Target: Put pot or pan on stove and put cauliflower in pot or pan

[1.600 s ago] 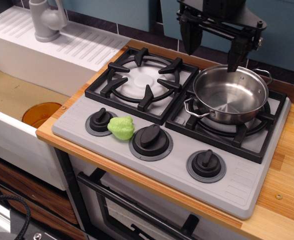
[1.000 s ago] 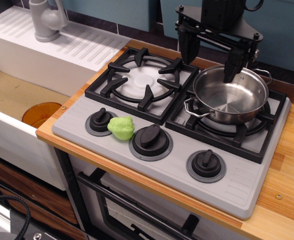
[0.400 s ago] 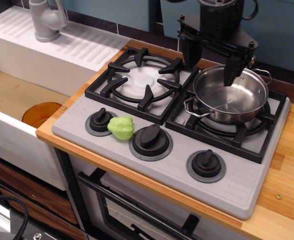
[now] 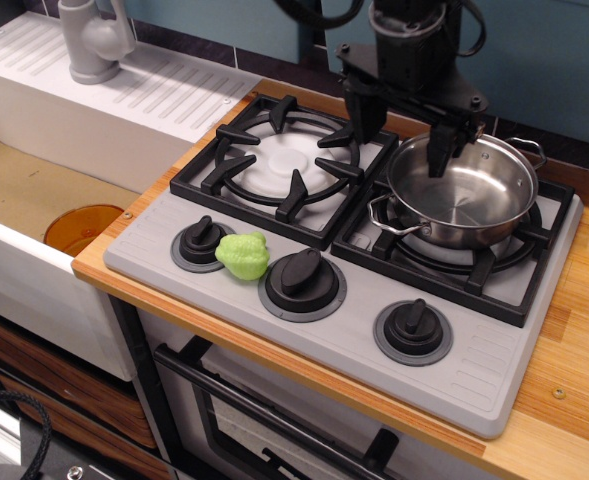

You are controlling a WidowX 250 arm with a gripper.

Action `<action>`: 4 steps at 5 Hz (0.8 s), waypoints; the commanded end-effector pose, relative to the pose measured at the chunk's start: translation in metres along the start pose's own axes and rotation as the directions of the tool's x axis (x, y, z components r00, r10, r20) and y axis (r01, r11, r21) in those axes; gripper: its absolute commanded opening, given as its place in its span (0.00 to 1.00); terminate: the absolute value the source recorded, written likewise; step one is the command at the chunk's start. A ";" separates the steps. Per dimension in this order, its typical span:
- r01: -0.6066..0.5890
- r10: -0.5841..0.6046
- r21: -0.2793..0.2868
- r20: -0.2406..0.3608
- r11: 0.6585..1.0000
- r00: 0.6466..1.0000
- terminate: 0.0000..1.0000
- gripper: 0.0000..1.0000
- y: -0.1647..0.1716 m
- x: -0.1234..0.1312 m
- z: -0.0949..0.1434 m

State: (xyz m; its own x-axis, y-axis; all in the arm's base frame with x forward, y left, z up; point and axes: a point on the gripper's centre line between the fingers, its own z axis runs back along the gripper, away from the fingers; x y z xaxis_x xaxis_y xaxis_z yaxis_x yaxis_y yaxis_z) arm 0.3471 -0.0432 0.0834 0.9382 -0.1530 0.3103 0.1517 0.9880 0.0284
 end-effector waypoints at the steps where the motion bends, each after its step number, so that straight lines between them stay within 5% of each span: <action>1: -0.003 0.004 -0.007 0.088 1.000 0.996 0.00 1.00 -0.002 0.004 -0.007; 4: -0.011 0.014 -0.029 0.123 1.000 0.992 0.00 1.00 -0.011 0.001 -0.026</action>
State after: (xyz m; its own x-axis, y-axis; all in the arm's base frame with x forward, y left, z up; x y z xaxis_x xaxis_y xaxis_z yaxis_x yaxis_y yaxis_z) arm 0.3491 -0.0527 0.0484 0.9094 -0.1291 0.3954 0.1427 0.9898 -0.0048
